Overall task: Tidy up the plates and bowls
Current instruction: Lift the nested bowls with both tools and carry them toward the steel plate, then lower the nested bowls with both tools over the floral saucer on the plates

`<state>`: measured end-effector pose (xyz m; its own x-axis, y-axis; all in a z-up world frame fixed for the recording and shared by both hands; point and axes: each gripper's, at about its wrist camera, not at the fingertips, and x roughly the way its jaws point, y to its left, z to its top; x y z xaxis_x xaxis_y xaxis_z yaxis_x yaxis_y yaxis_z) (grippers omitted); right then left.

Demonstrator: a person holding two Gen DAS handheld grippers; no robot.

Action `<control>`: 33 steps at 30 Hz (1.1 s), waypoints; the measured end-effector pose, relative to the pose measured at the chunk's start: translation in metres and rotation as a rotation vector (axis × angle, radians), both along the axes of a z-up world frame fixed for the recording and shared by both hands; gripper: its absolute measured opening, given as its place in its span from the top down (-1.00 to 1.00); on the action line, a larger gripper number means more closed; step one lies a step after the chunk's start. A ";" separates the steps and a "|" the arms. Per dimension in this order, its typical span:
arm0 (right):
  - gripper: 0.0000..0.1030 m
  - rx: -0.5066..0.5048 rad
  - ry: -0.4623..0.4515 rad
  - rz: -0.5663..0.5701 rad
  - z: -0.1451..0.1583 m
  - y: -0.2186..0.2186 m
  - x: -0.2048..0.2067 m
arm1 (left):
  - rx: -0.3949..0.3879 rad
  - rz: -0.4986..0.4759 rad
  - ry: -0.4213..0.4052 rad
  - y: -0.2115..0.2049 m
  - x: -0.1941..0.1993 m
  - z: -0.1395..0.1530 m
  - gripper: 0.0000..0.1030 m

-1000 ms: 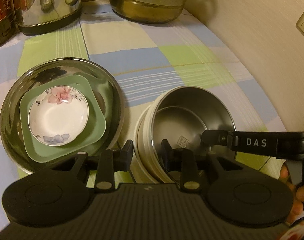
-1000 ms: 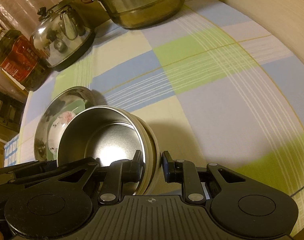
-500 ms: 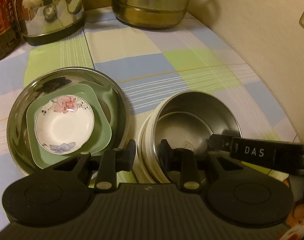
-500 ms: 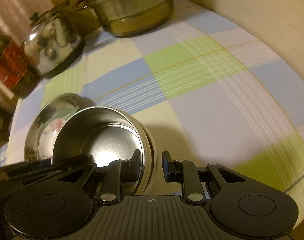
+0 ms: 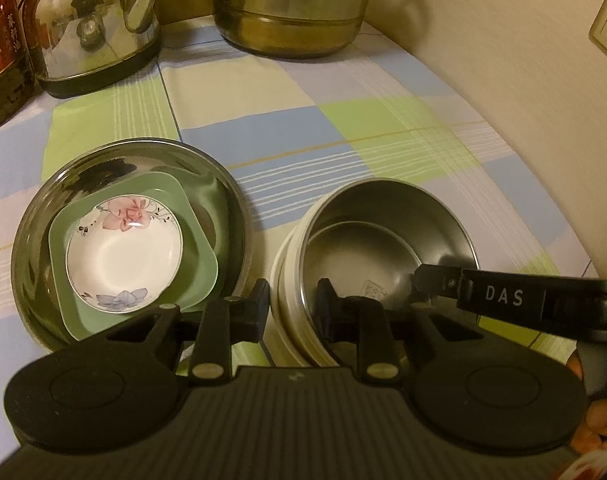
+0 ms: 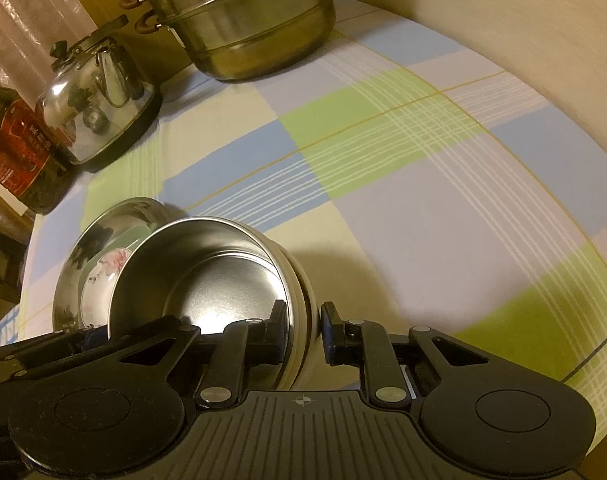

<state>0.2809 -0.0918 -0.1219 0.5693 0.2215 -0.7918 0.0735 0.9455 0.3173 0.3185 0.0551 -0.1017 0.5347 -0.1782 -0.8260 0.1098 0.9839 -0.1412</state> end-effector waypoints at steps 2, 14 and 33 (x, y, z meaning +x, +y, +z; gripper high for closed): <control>0.65 -0.001 -0.005 -0.001 0.001 0.000 0.000 | -0.009 0.001 -0.001 0.001 0.000 0.001 0.57; 0.67 -0.004 -0.023 -0.008 0.018 -0.003 0.005 | -0.035 0.009 -0.027 0.001 -0.001 0.013 0.56; 0.67 0.017 -0.057 0.101 0.046 0.035 0.034 | -0.023 0.126 -0.087 0.042 0.003 0.044 0.56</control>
